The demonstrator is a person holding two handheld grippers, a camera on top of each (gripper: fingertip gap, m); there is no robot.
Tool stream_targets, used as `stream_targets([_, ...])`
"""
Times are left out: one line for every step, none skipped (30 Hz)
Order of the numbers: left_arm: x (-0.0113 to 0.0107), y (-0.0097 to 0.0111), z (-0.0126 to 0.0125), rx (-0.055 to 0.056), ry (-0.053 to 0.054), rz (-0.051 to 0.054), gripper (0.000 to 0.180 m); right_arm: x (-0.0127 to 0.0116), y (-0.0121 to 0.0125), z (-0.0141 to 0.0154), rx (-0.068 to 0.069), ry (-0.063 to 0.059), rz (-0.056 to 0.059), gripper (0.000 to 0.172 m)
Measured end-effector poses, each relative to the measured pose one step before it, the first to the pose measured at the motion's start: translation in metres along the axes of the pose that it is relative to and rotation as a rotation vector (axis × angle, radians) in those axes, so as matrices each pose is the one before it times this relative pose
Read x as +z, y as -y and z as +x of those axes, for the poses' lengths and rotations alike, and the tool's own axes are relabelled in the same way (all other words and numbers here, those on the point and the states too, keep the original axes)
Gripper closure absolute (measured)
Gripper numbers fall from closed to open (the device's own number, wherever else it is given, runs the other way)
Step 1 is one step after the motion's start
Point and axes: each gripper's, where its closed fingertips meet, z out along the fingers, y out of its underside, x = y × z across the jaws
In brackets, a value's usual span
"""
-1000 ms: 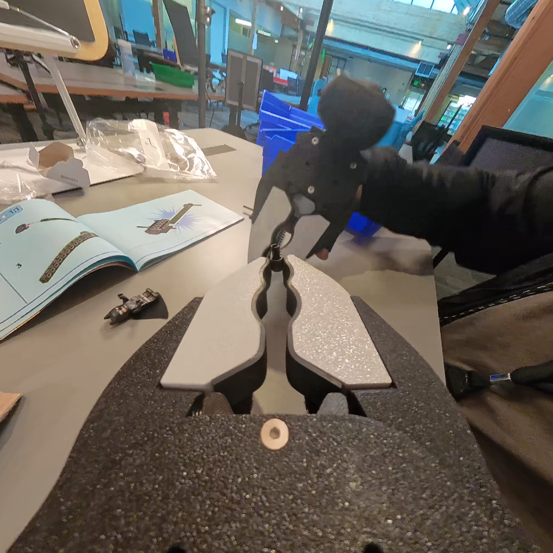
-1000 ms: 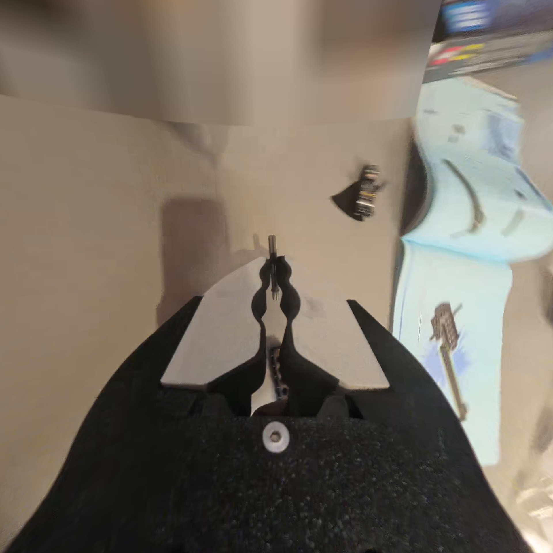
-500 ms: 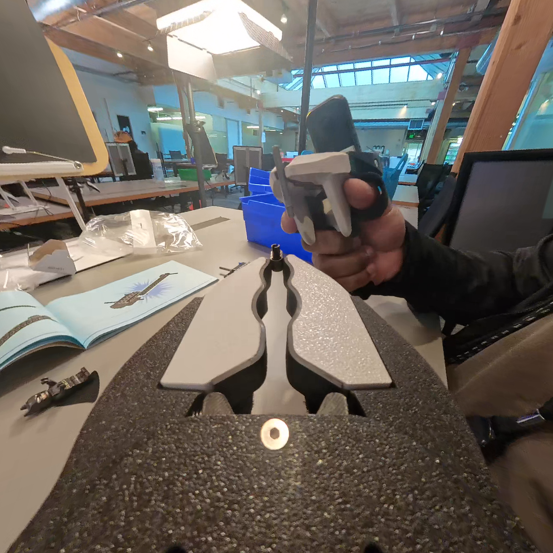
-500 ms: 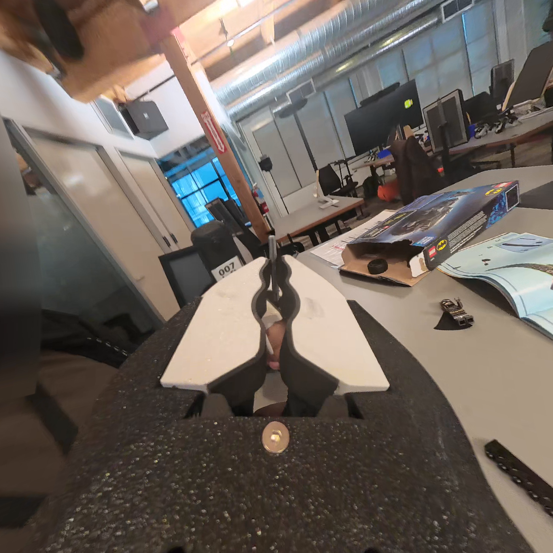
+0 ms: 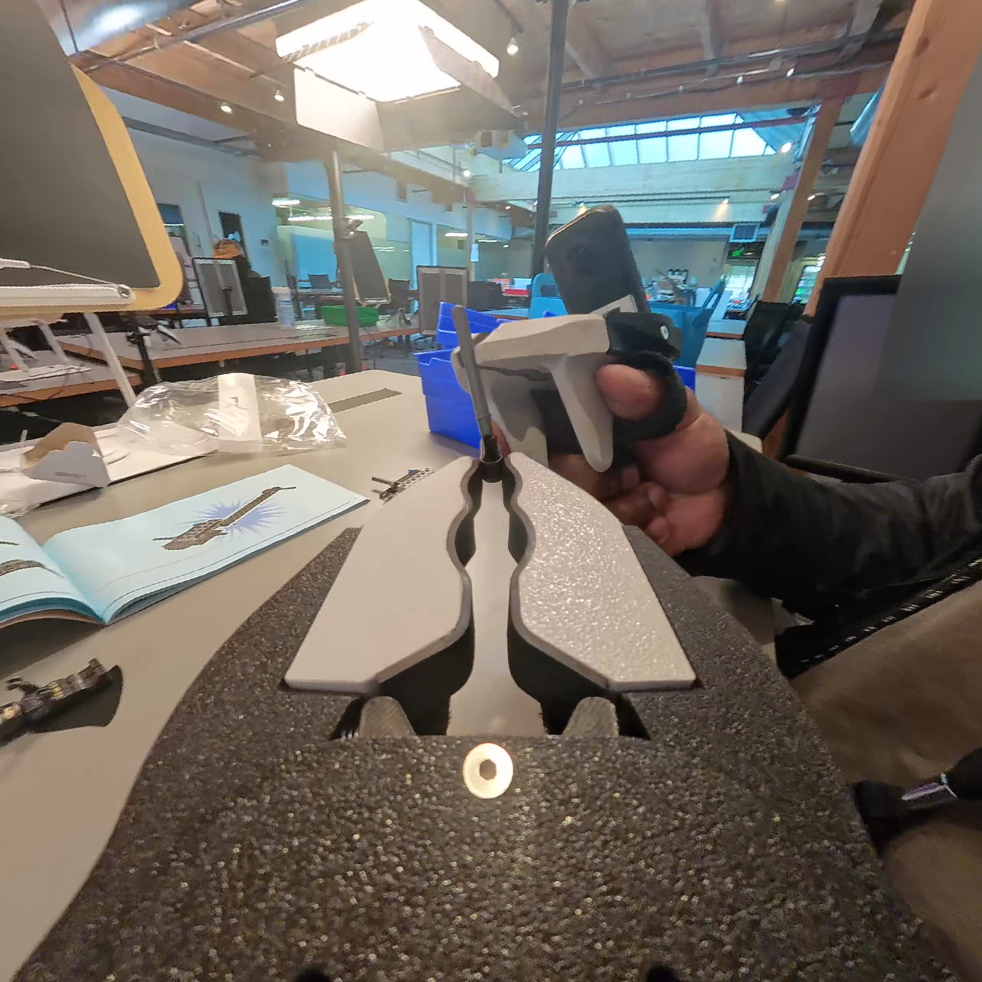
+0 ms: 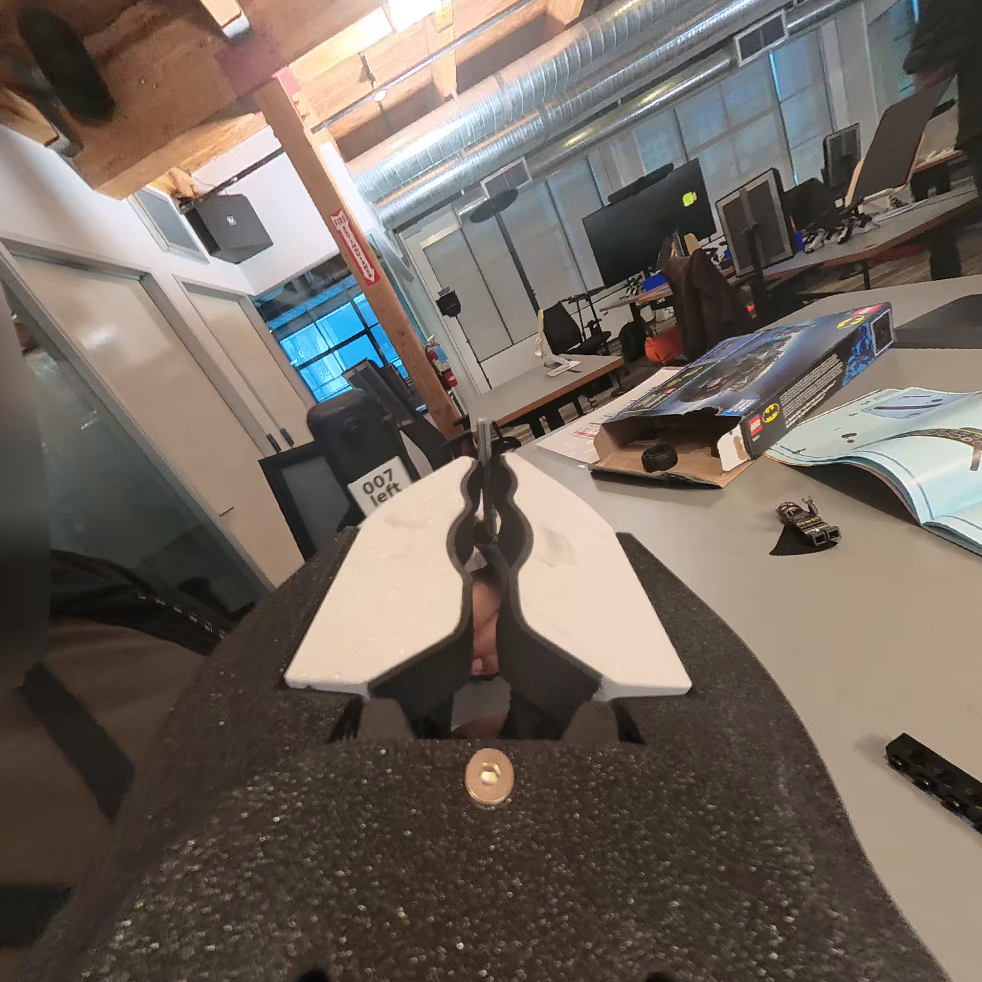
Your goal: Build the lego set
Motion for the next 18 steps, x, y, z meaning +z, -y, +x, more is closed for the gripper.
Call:
stream_targets([-0.00064, 0.00037, 0.00108, -0.0099, -0.0141, 0.0046, 0.173, -0.00051, -0.00119, -0.00175, -0.006, 0.0081, -0.012, 0.168])
stream_targets([-0.0005, 0.00039, 0.00131, -0.0077, -0.0147, 0.0034, 0.173, -0.00056, -0.00131, -0.00119, -0.0077, 0.0035, -0.0132, 0.168])
stream_targets([-0.00026, 0.00015, 0.00139, -0.0041, -0.0137, 0.0021, 0.173, -0.00041, -0.00135, -0.00066, -0.0098, -0.0004, -0.0146, 0.168])
stream_targets([-0.0003, 0.00018, 0.00078, -0.0018, -0.0086, 0.0009, 0.174, -0.00051, -0.00118, -0.00094, -0.009, 0.0025, -0.0149, 0.168])
stream_targets([-0.00009, -0.00028, 0.00099, -0.0004, -0.009, -0.0022, 0.174, -0.00042, -0.00103, -0.00122, -0.0068, 0.0054, -0.0154, 0.168])
stream_targets([-0.00003, -0.00023, 0.00123, 0.0011, -0.0101, -0.0017, 0.174, -0.00054, -0.00067, -0.00098, -0.0078, 0.004, -0.0155, 0.168])
stream_targets([0.00002, -0.00033, 0.00116, 0.0007, -0.0095, -0.0024, 0.173, -0.00071, -0.00062, -0.00079, -0.0094, 0.0033, -0.0169, 0.168])
stream_targets([0.00034, -0.00096, 0.00141, 0.0007, -0.0123, -0.006, 0.173, -0.0006, -0.00112, -0.00104, -0.0077, 0.0062, -0.0204, 0.168])
stream_targets([0.00057, -0.00075, 0.00182, -0.0005, -0.015, -0.0057, 0.173, -0.00051, -0.00103, -0.00105, -0.0059, 0.0079, -0.02, 0.168])
stream_targets([0.00039, -0.00019, 0.00194, -0.0002, -0.0163, -0.0026, 0.173, -0.00066, -0.0008, -0.0015, -0.0062, 0.0116, -0.0176, 0.168])
stream_targets([0.00033, -0.00017, 0.00223, -0.0025, -0.0205, -0.0019, 0.174, -0.0006, -0.00075, -0.00171, -0.0041, 0.0159, -0.0172, 0.168])
stream_targets([0.00029, -0.00006, 0.00203, -0.0071, -0.0203, -0.0007, 0.174, -0.00074, -0.00078, -0.00127, -0.0034, 0.0132, -0.0155, 0.168])
stream_targets([0.0003, 0.00009, 0.00196, -0.01, -0.0204, 0.001, 0.174, -0.00051, -0.00055, -0.00172, -0.0069, 0.0152, -0.0124, 0.168])
stream_targets([0.00002, 0.00045, 0.00276, -0.0117, -0.0272, 0.0046, 0.174, -0.00034, -0.00038, -0.00293, -0.0051, 0.0238, -0.0087, 0.168])
stream_targets([-0.00006, 0.00112, 0.00375, -0.0163, -0.0348, 0.009, 0.174, -0.00016, -0.0001, -0.00346, -0.0008, 0.0267, -0.0046, 0.169])
stream_targets([-0.00023, 0.00097, 0.00342, -0.022, -0.0355, 0.0091, 0.174, 0.00004, -0.00002, -0.00355, -0.0023, 0.0264, -0.0001, 0.169])
stream_targets([-0.00021, 0.00089, 0.00279, -0.0241, -0.0323, 0.01, 0.174, 0.00031, 0.00028, -0.00378, -0.0056, 0.0259, 0.0053, 0.168])
stream_targets([-0.00021, 0.001, 0.00237, -0.028, -0.0303, 0.0112, 0.174, 0.00027, 0.00046, -0.00316, -0.0055, 0.0204, 0.0091, 0.169])
